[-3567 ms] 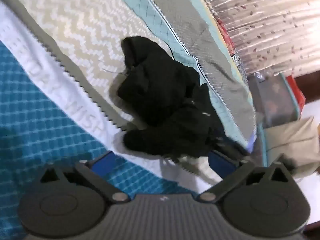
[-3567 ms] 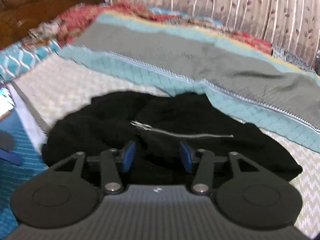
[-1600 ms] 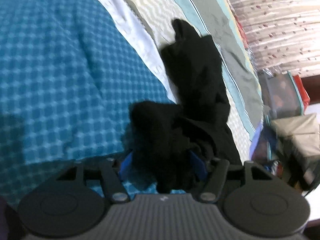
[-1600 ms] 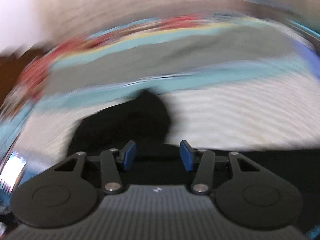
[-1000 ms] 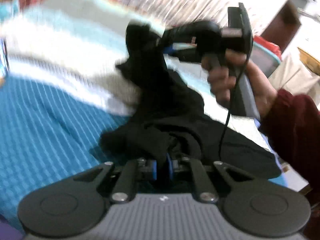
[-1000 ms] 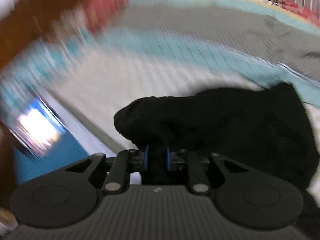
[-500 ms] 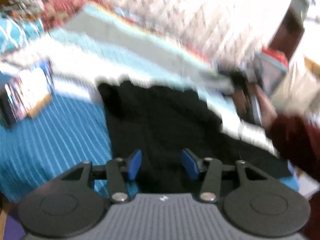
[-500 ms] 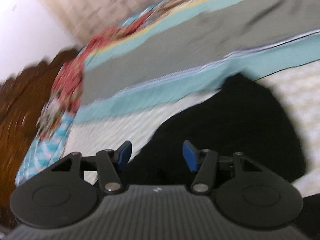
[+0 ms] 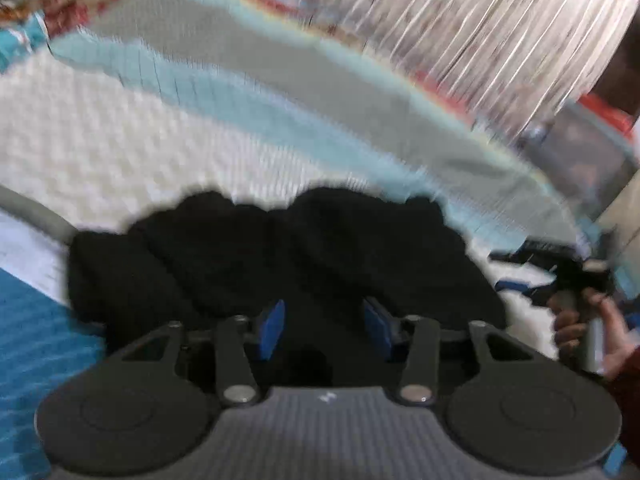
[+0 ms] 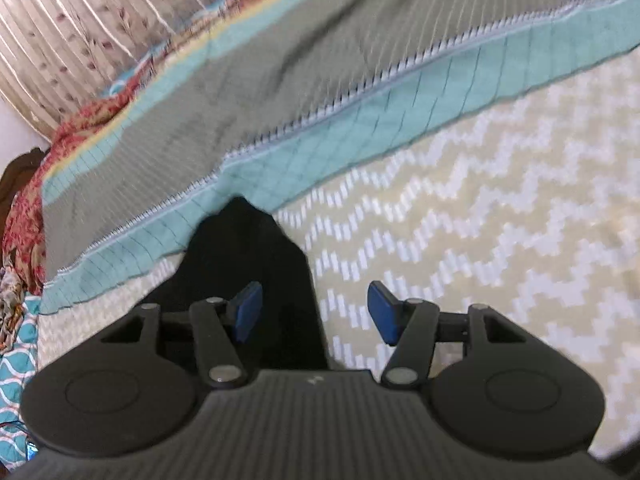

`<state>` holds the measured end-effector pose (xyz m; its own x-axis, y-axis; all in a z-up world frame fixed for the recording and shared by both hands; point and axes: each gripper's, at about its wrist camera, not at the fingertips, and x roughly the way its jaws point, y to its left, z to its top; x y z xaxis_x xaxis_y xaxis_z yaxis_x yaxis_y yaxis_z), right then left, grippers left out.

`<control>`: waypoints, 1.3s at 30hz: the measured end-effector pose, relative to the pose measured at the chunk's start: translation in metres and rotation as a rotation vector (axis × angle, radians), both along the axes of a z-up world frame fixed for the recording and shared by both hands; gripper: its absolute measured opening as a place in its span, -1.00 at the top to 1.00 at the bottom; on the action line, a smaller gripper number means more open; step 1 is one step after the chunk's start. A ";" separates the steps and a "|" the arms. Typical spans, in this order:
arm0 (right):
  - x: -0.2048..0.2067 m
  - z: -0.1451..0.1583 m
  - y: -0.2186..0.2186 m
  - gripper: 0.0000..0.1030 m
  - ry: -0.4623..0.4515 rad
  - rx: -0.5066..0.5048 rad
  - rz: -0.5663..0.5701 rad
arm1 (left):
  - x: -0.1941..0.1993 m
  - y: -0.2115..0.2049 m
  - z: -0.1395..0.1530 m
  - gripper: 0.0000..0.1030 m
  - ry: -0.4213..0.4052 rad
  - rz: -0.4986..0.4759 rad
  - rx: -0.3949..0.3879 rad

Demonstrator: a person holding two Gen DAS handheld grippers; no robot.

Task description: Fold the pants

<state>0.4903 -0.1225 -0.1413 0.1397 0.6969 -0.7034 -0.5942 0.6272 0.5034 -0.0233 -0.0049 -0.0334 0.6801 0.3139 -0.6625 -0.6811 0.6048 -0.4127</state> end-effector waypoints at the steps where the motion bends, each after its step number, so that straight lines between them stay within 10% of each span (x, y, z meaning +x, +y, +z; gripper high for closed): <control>1: 0.001 -0.005 -0.001 -0.21 0.004 0.000 0.013 | 0.009 0.004 -0.010 0.41 0.038 0.005 -0.024; 5: -0.015 0.004 0.006 0.89 -0.046 0.018 0.136 | 0.028 0.007 -0.028 0.69 0.172 0.026 -0.025; 11: -0.131 0.078 0.012 0.89 -0.041 0.275 0.580 | -0.019 0.016 -0.011 0.61 0.000 0.116 -0.085; 17: -0.259 0.065 -0.011 0.76 -0.140 0.149 1.055 | -0.043 0.027 -0.020 0.64 -0.051 0.164 -0.149; 24: -0.179 0.090 -0.008 0.67 -0.106 0.193 0.728 | -0.041 0.014 -0.030 0.62 -0.029 0.159 -0.111; 27: -0.148 0.076 0.013 -0.06 -0.090 0.136 0.554 | -0.037 0.016 -0.031 0.62 -0.027 0.163 -0.102; 29: -0.137 0.053 0.032 -0.14 0.034 0.134 0.497 | -0.035 0.018 -0.031 0.62 -0.024 0.163 -0.100; 32: -0.143 0.010 0.060 0.02 0.269 0.023 0.433 | -0.032 0.020 -0.030 0.62 -0.015 0.161 -0.098; 33: -0.146 0.001 0.064 0.71 0.306 -0.014 0.419 | -0.031 0.019 -0.030 0.62 -0.012 0.161 -0.097; 34: -0.147 0.004 0.066 0.72 0.312 -0.022 0.391 | -0.030 0.019 -0.029 0.62 -0.007 0.158 -0.094; 39: -0.106 0.081 0.008 0.75 0.066 0.178 0.230 | -0.025 0.019 -0.026 0.58 0.016 0.145 -0.077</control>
<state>0.3838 -0.1147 -0.0602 -0.0782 0.8180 -0.5698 -0.6731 0.3783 0.6355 -0.0488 0.0140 -0.0592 0.6208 0.3556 -0.6987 -0.7656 0.4670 -0.4425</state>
